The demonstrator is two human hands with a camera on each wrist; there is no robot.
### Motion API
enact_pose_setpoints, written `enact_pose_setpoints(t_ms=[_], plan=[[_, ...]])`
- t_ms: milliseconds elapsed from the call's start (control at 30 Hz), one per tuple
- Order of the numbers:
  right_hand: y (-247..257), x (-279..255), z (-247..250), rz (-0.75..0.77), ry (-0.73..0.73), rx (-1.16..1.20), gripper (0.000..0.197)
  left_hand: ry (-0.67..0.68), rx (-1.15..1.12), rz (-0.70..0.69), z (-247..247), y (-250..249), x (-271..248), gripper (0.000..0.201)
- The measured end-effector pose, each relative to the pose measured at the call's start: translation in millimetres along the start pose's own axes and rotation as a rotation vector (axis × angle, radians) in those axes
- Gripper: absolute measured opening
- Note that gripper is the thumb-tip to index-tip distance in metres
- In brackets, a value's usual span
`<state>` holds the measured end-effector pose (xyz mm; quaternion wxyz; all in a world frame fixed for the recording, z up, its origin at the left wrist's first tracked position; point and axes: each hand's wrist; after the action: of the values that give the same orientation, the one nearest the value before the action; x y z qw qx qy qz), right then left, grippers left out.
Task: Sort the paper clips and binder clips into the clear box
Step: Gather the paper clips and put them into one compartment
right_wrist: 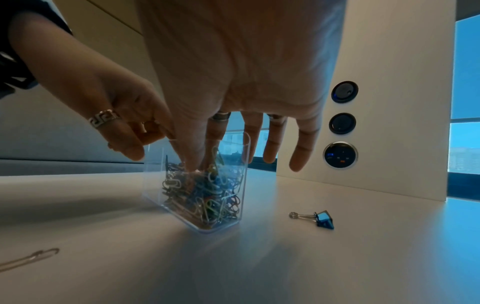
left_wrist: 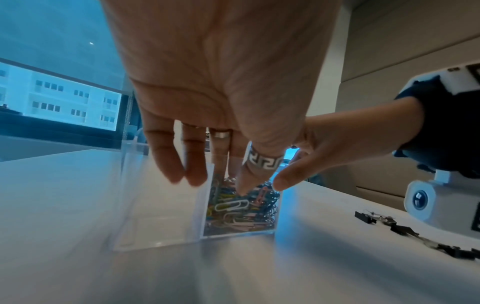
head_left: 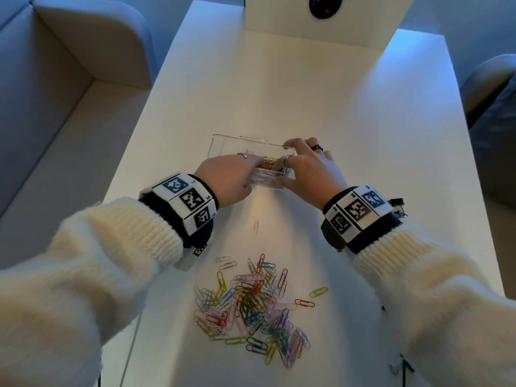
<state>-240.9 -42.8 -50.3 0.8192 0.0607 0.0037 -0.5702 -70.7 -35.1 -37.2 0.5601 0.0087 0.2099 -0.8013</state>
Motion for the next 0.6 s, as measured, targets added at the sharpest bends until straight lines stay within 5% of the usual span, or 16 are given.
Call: enact_pose_setpoints(t_ms=[300, 467, 600], plan=[[-3, -2, -3, -0.016, 0.005, -0.020, 0.040, 0.000, -0.060, 0.003, -2, 2, 4, 0.047], [-5, -33, 4, 0.001, -0.150, 0.320, 0.031, -0.291, -0.379, -0.069, 0, 9, -34, 0.040], [-4, -93, -2, -0.003, 0.195, 0.509, 0.013, -0.209, -0.522, -0.029, -14, 14, -91, 0.020]])
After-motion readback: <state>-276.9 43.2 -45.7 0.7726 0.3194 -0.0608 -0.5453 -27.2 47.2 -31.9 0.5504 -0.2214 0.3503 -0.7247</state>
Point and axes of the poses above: each hand's wrist, its own x-axis towards the middle knuckle, its own z-axis out of the back of the hand, y = z × x, and after that the axes turned 8 degrees about -x, right-handed
